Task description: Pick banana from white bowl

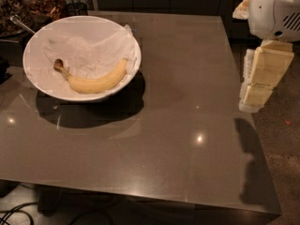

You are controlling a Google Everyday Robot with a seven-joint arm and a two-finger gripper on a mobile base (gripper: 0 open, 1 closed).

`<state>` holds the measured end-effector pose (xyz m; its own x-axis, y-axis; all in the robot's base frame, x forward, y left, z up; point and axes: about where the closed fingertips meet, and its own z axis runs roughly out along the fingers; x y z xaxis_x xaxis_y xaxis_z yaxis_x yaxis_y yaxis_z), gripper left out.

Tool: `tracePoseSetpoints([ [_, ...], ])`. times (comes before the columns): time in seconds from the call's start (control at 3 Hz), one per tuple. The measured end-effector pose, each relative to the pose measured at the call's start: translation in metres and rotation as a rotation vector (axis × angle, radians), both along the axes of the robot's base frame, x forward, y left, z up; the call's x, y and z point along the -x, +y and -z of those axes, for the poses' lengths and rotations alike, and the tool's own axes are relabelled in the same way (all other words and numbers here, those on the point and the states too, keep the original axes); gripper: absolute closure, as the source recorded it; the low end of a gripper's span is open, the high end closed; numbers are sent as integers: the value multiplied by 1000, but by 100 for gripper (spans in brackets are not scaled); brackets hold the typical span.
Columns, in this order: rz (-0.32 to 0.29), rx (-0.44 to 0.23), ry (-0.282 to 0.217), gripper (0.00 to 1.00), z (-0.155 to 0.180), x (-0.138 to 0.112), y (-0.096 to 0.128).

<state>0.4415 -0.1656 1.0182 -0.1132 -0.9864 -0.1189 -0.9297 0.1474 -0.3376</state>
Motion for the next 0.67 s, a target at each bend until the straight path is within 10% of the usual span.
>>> tracePoseSetpoints([
  [0.67,-196,-18,19,0,-22,-20,89],
])
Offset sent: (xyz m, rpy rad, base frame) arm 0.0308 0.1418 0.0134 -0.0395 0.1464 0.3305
